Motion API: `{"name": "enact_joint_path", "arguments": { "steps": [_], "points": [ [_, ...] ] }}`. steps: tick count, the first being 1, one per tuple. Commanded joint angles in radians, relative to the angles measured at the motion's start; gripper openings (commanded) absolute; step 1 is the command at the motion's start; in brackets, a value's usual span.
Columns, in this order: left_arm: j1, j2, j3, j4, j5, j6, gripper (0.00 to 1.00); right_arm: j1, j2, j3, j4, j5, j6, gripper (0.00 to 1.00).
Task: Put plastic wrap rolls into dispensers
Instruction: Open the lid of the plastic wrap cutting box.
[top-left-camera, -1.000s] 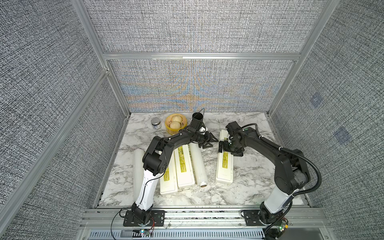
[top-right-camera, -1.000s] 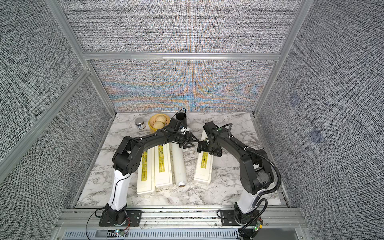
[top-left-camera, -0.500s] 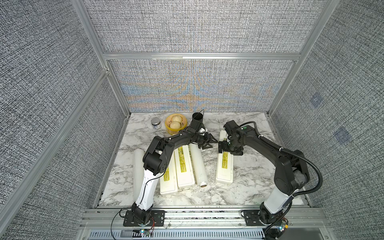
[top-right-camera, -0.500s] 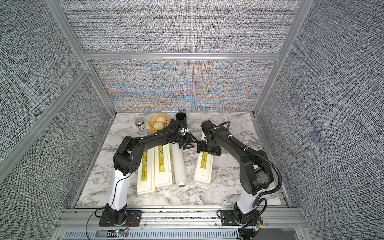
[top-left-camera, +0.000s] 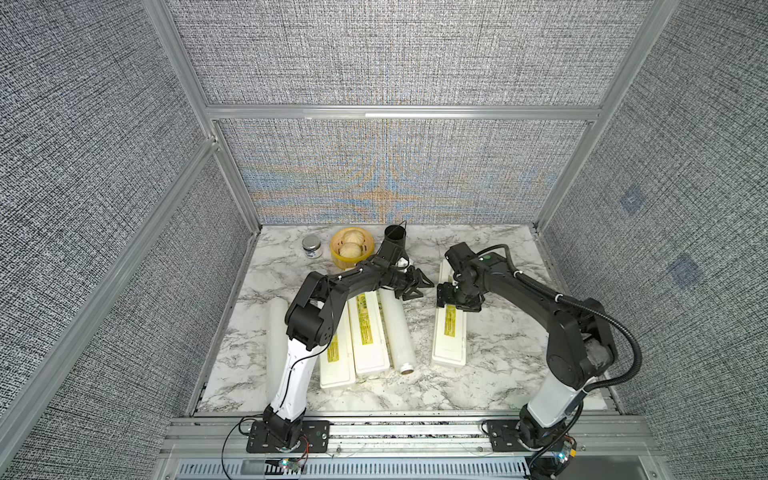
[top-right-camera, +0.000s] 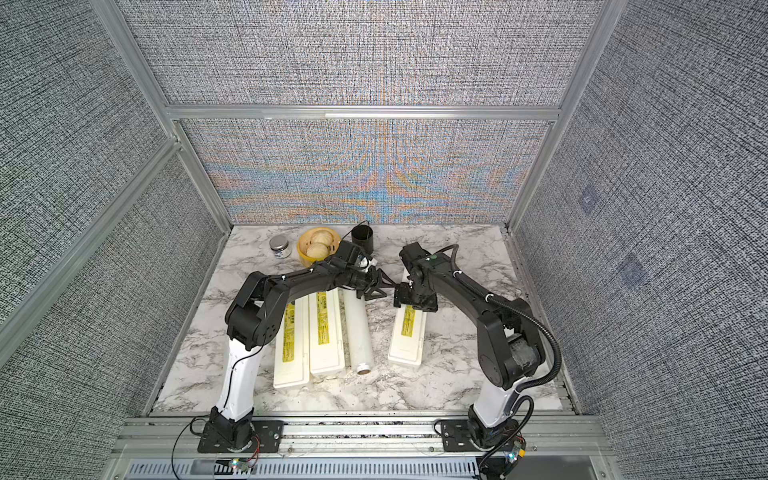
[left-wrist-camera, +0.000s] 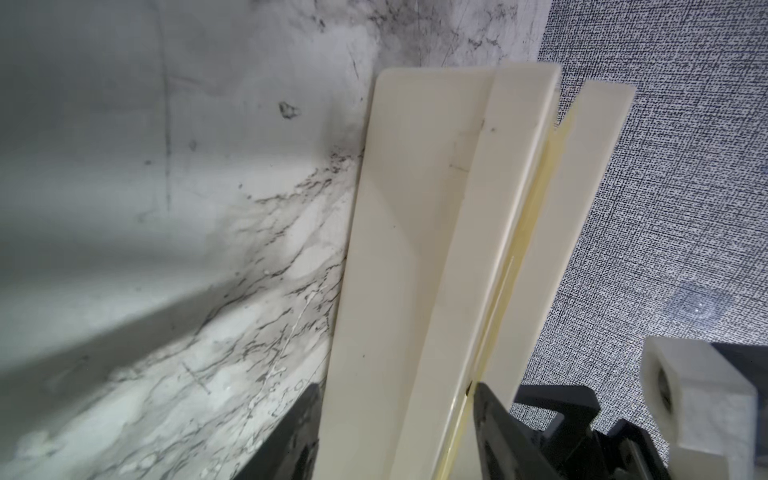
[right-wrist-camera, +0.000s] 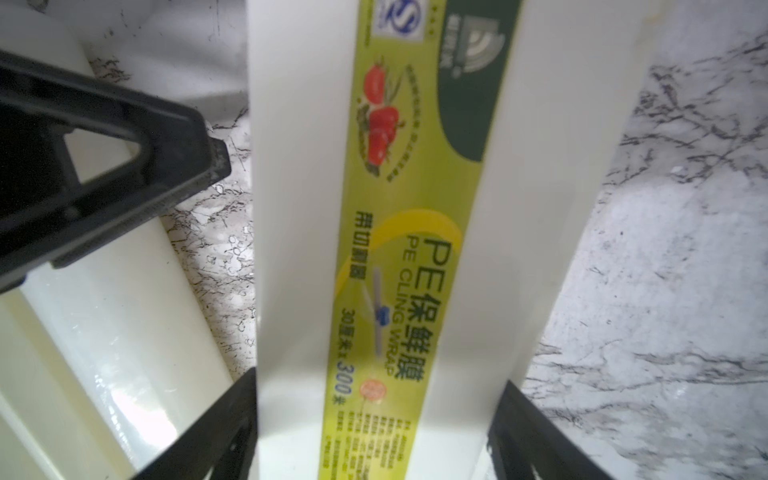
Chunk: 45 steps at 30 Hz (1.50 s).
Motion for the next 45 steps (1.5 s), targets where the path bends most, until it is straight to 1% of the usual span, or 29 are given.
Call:
{"name": "enact_joint_path", "arguments": {
  "steps": [1, 7, 16, 19, 22, 24, 27, 31, 36, 41, 45],
  "points": [
    [-0.001, 0.007, 0.01, 0.017, 0.026, 0.007, 0.58, -0.005, -0.018, -0.004, -0.015, -0.042, 0.004, 0.81],
    [-0.009, 0.014, 0.011, 0.014, 0.042, 0.015, 0.57, -0.017, -0.037, -0.026, 0.016, -0.083, 0.009, 0.81],
    [-0.032, 0.039, 0.056, -0.002, 0.098, 0.045, 0.56, -0.02, -0.025, -0.038, 0.031, -0.104, 0.009, 0.81],
    [-0.038, 0.047, 0.074, 0.002, 0.13, 0.046, 0.56, -0.019, -0.025, -0.031, 0.027, -0.105, 0.002, 0.84],
    [-0.042, 0.046, 0.084, 0.002, 0.131, 0.048, 0.56, -0.017, -0.024, -0.012, 0.0, -0.077, -0.014, 0.93],
    [-0.041, 0.044, 0.09, 0.002, 0.131, 0.046, 0.56, -0.011, -0.02, 0.002, -0.032, -0.036, -0.023, 0.96],
    [-0.042, 0.045, 0.09, 0.002, 0.131, 0.044, 0.56, -0.002, -0.015, 0.021, -0.079, 0.028, -0.036, 0.98],
    [-0.042, 0.045, 0.09, 0.013, 0.132, 0.035, 0.56, -0.001, -0.018, 0.013, -0.106, 0.055, -0.046, 0.98],
    [-0.042, 0.037, 0.089, 0.008, 0.134, 0.041, 0.56, -0.024, -0.073, -0.023, -0.124, 0.06, -0.06, 0.97],
    [-0.042, 0.04, 0.083, 0.004, 0.131, 0.043, 0.57, -0.064, -0.177, -0.084, -0.106, 0.012, -0.057, 0.97],
    [-0.043, 0.031, 0.065, 0.003, 0.137, 0.043, 0.57, -0.146, -0.265, -0.176, -0.104, -0.005, -0.08, 0.97]
  ]
}}
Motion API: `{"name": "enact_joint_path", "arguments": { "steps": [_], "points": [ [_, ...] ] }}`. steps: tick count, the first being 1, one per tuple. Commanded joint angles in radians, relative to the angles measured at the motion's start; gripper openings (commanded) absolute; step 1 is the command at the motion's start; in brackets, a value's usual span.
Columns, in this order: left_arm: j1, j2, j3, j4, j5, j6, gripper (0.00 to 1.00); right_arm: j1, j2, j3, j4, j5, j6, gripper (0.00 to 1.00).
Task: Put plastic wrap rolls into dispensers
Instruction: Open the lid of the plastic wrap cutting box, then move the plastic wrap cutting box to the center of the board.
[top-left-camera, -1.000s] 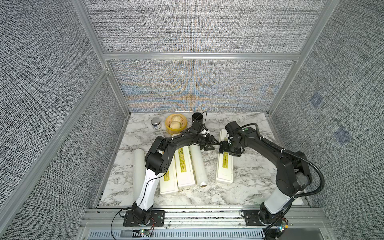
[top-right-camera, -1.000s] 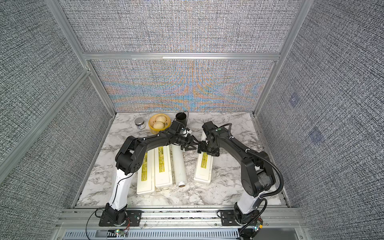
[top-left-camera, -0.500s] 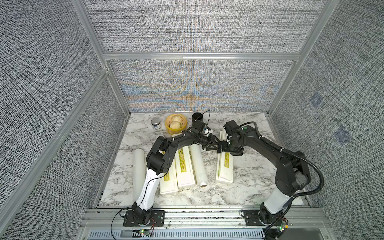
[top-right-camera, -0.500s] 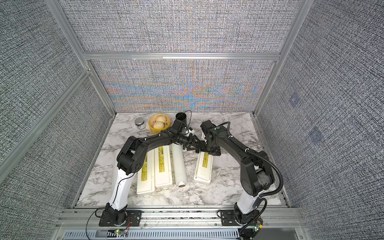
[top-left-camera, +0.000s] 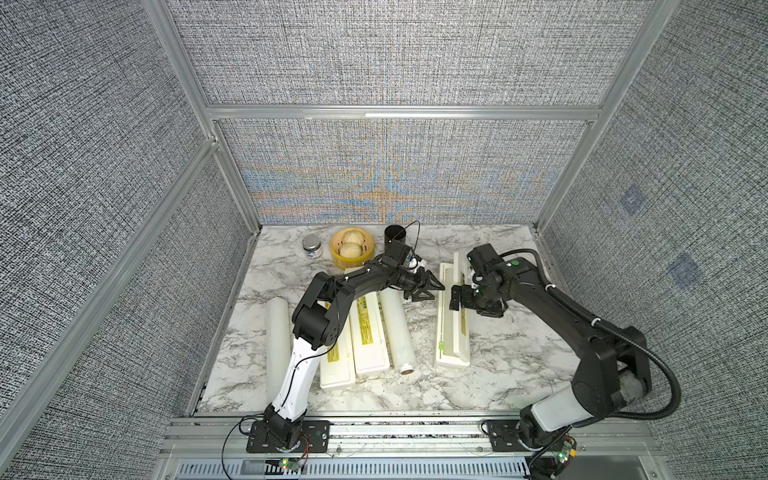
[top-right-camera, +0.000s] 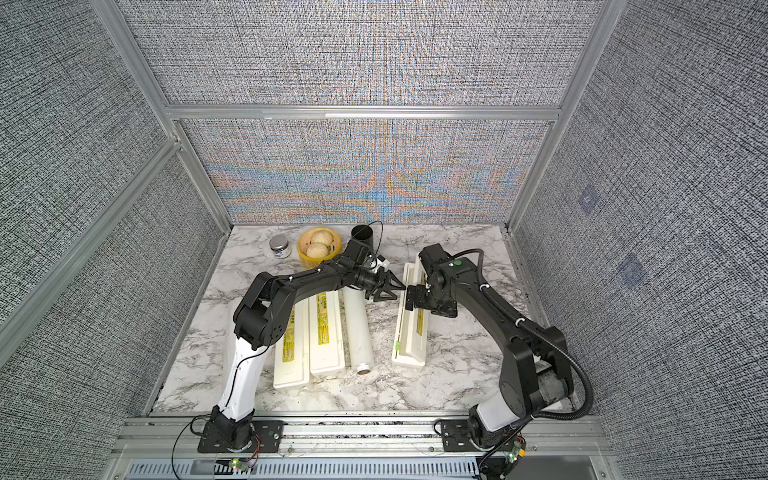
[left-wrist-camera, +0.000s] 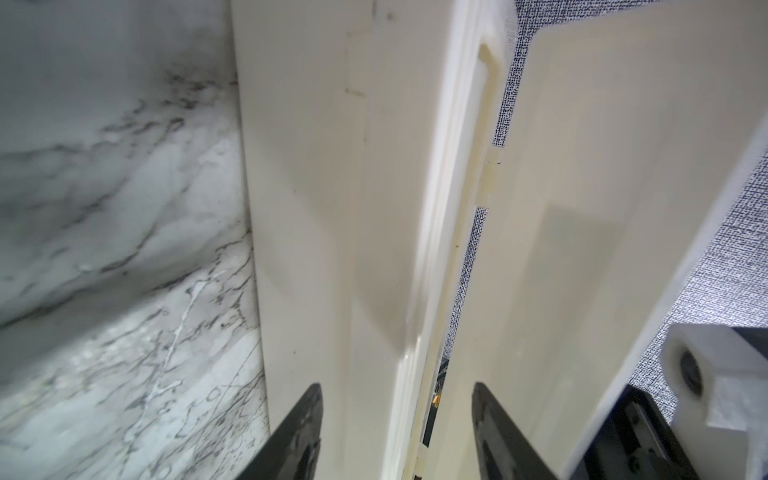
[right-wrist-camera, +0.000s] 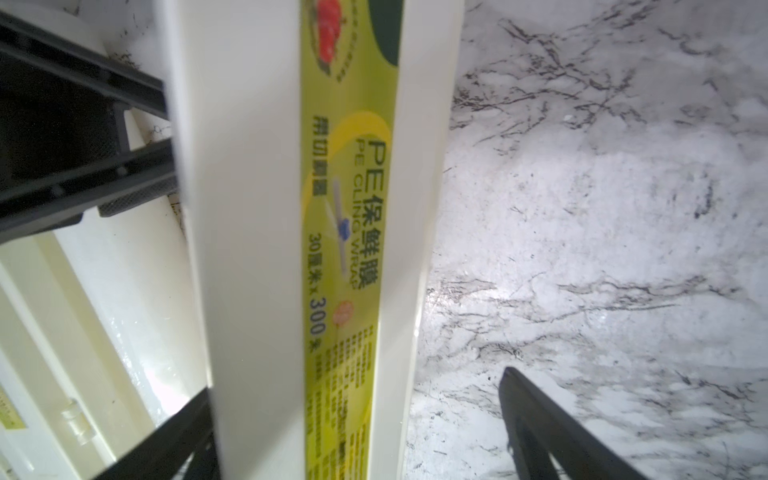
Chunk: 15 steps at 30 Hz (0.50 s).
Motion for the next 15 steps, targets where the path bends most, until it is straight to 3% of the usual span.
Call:
{"name": "enact_joint_path", "arguments": {
  "steps": [1, 7, 15],
  "points": [
    [-0.004, -0.019, -0.016, 0.02, 0.018, 0.01, 0.56, -0.057, -0.056, -0.06, -0.057, 0.012, -0.041, 0.97],
    [-0.023, -0.073, -0.098, 0.014, 0.018, 0.01, 0.56, -0.116, -0.177, -0.085, -0.082, 0.023, -0.077, 0.97],
    [-0.074, -0.114, -0.149, -0.027, 0.006, 0.012, 0.54, -0.1, -0.16, -0.097, 0.033, -0.099, -0.051, 0.88]
  ]
}}
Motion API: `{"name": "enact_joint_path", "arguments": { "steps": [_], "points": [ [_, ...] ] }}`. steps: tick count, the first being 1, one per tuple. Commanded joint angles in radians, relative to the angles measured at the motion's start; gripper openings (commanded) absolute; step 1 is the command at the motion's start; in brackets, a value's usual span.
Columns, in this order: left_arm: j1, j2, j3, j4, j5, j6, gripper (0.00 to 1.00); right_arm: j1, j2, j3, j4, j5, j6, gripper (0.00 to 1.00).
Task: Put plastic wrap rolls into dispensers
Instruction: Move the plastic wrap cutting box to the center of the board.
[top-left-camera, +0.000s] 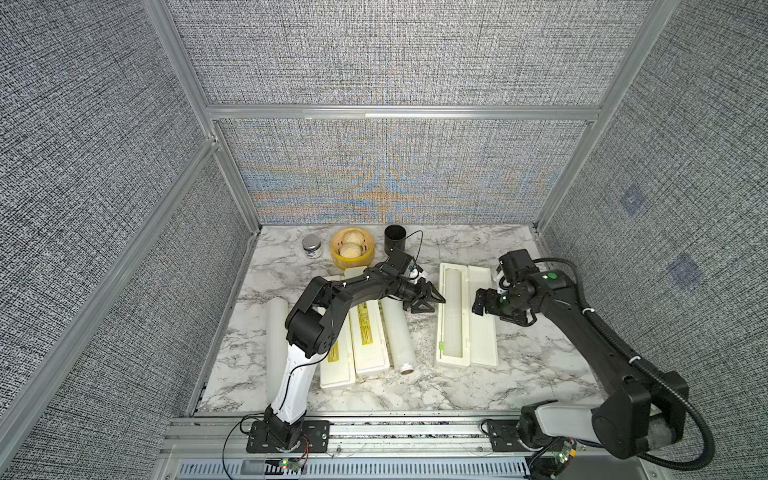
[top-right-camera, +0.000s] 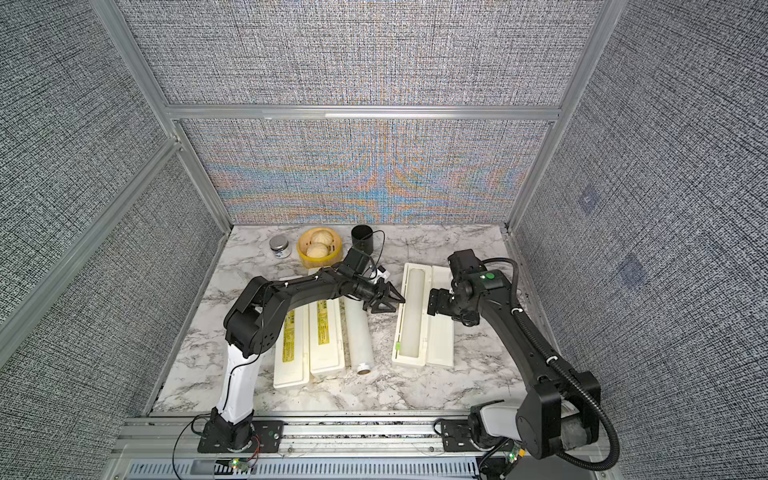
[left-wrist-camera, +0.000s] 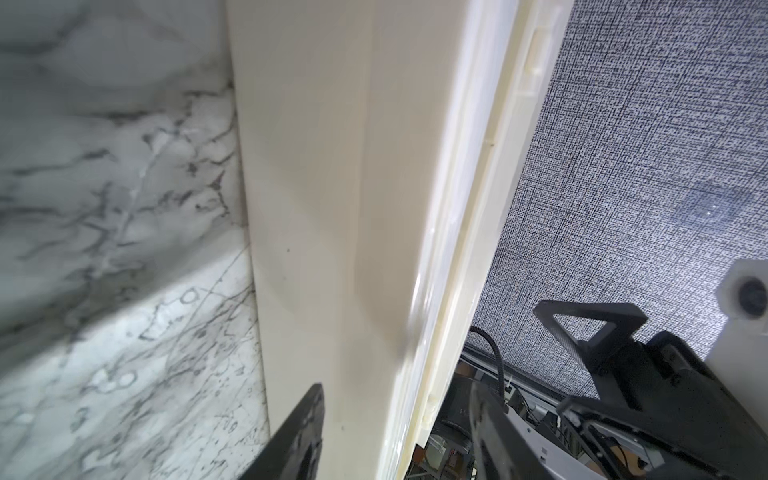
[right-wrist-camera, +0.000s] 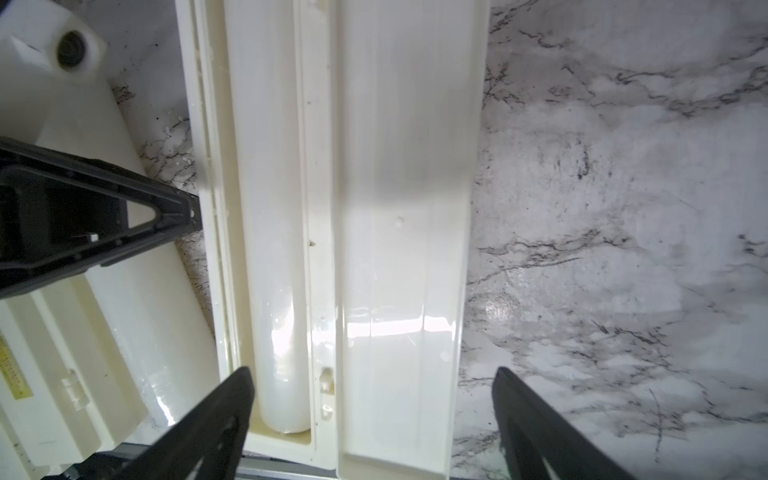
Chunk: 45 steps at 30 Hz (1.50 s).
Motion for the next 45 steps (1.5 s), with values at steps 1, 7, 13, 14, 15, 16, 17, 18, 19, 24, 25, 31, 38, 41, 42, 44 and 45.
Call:
{"name": "enact_joint_path", "arguments": {
  "steps": [1, 7, 13, 14, 15, 16, 17, 18, 19, 24, 25, 31, 38, 41, 42, 44, 45],
  "points": [
    [-0.026, -0.008, 0.003, -0.011, 0.003, 0.006, 0.53, 0.009, 0.026, -0.016, 0.081, -0.083, 0.022, 0.86],
    [-0.066, 0.018, 0.051, -0.002, -0.002, -0.037, 0.49, 0.021, 0.125, -0.036, 0.203, -0.117, 0.008, 0.81],
    [-0.088, 0.079, 0.137, 0.017, -0.015, -0.082, 0.47, -0.051, 0.212, -0.012, 0.246, -0.171, -0.081, 0.72],
    [-0.087, 0.089, 0.148, 0.014, -0.027, -0.084, 0.47, -0.064, 0.222, -0.006, 0.244, -0.174, -0.092, 0.72],
    [-0.087, 0.101, 0.162, 0.011, -0.04, -0.085, 0.46, -0.077, 0.229, 0.002, 0.238, -0.182, -0.103, 0.71],
    [-0.087, 0.116, 0.182, 0.001, -0.055, -0.083, 0.46, -0.088, 0.237, 0.009, 0.235, -0.186, -0.114, 0.71],
    [-0.089, 0.13, 0.202, -0.017, -0.072, -0.076, 0.46, -0.097, 0.243, 0.012, 0.234, -0.191, -0.12, 0.7],
    [-0.089, 0.147, 0.236, -0.035, -0.089, -0.071, 0.46, -0.104, 0.248, 0.016, 0.235, -0.194, -0.128, 0.7],
    [-0.089, 0.161, 0.264, -0.042, -0.1, -0.073, 0.46, -0.113, 0.251, 0.017, 0.236, -0.193, -0.136, 0.69],
    [-0.1, 0.229, 0.366, -0.044, -0.105, -0.093, 0.46, -0.168, 0.271, 0.021, 0.236, -0.21, -0.172, 0.68],
    [-0.101, 0.24, 0.388, -0.043, -0.108, -0.098, 0.45, -0.178, 0.273, 0.026, 0.23, -0.209, -0.176, 0.68],
    [-0.111, 0.297, 0.512, -0.092, -0.126, -0.079, 0.45, -0.193, 0.261, 0.05, 0.209, -0.201, -0.174, 0.67],
    [-0.108, 0.325, 0.581, -0.107, -0.161, -0.047, 0.46, -0.192, 0.203, 0.08, 0.172, -0.175, -0.166, 0.67],
    [-0.108, 0.303, 0.566, -0.111, -0.158, -0.034, 0.46, -0.19, 0.17, 0.094, 0.14, -0.154, -0.17, 0.68],
    [-0.105, 0.284, 0.544, -0.112, -0.164, -0.026, 0.47, -0.187, 0.152, 0.097, 0.132, -0.147, -0.169, 0.68],
    [-0.096, 0.24, 0.497, -0.106, -0.175, -0.015, 0.48, -0.176, 0.12, 0.103, 0.118, -0.134, -0.162, 0.71],
    [-0.091, 0.212, 0.466, -0.102, -0.182, -0.004, 0.49, -0.165, 0.106, 0.107, 0.11, -0.126, -0.158, 0.72]
  ]
}}
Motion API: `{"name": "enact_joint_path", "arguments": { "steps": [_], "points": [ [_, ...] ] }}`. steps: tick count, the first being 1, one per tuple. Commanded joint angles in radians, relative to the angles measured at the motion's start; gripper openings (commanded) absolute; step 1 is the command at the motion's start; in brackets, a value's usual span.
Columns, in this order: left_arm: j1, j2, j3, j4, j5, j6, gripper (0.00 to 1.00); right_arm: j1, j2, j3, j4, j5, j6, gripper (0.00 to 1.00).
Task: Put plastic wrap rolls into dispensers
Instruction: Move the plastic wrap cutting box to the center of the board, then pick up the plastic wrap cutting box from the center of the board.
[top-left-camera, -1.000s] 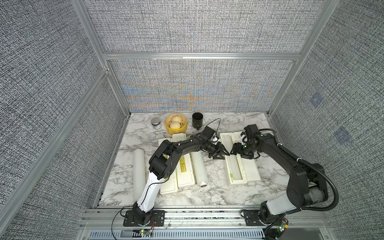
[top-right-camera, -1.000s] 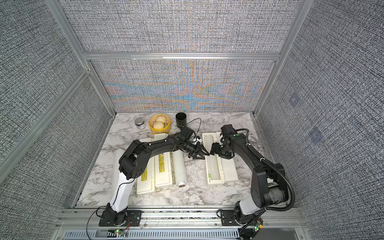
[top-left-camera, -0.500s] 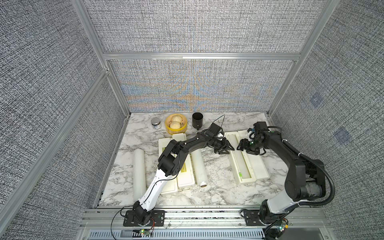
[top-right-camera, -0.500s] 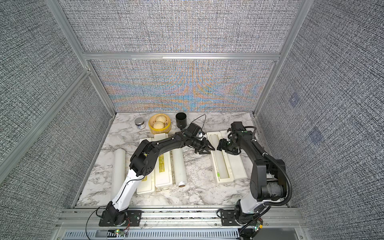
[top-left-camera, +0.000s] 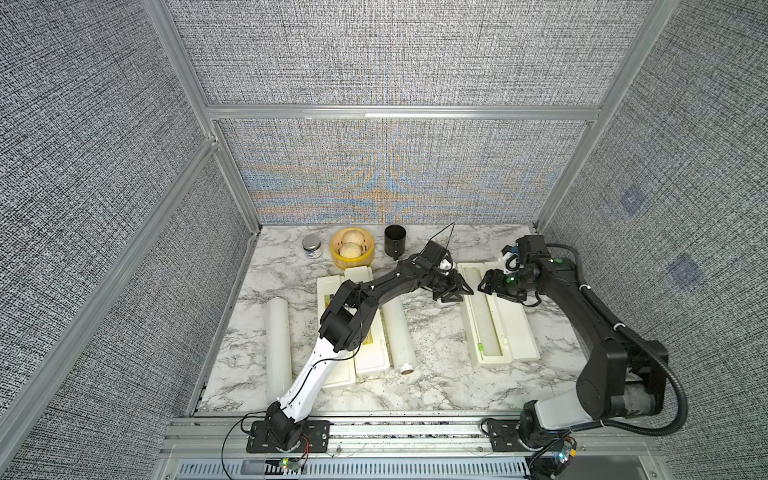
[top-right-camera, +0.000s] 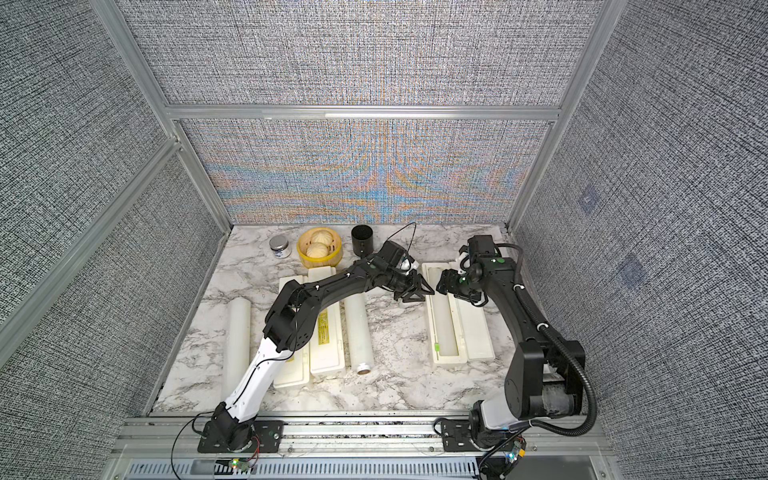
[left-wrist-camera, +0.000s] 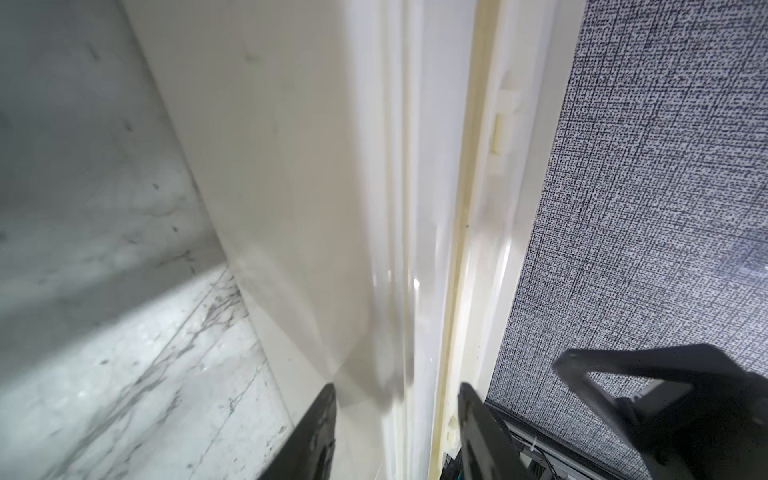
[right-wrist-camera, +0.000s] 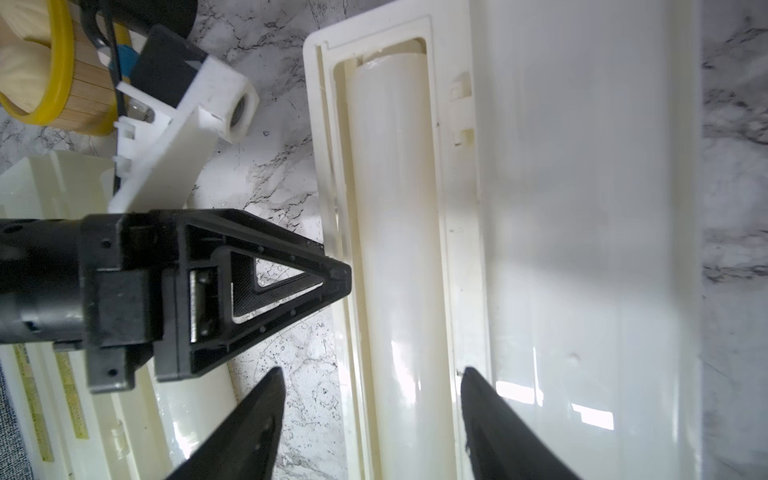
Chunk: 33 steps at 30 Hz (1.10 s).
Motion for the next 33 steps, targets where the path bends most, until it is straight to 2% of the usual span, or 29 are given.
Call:
{"name": "enact_joint_path", "arguments": {
  "steps": [1, 9, 14, 19, 24, 29, 33],
  "points": [
    [0.018, -0.088, -0.064, 0.036, -0.027, 0.051, 0.49, 0.03, -0.04, 0.015, -0.051, 0.031, 0.013, 0.74],
    [0.11, -0.398, -0.346, -0.053, -0.143, 0.201, 0.59, 0.225, -0.092, 0.032, -0.082, 0.113, 0.094, 0.77],
    [0.195, -0.578, -0.516, -0.122, -0.199, 0.281, 0.62, 0.384, -0.047, 0.04, -0.021, 0.126, 0.175, 0.78],
    [0.304, -0.721, -0.678, -0.131, -0.204, 0.313, 0.62, 0.574, 0.085, 0.144, 0.015, 0.166, 0.234, 0.85],
    [0.421, -0.835, -0.768, -0.179, -0.218, 0.362, 0.62, 0.727, 0.27, 0.324, 0.016, 0.206, 0.267, 0.98],
    [0.531, -0.943, -0.842, -0.212, -0.251, 0.388, 0.64, 0.812, 0.417, 0.458, 0.031, 0.21, 0.305, 0.99],
    [0.593, -1.01, -0.879, -0.268, -0.324, 0.401, 0.64, 0.852, 0.513, 0.539, 0.035, 0.216, 0.342, 0.99]
  ]
}}
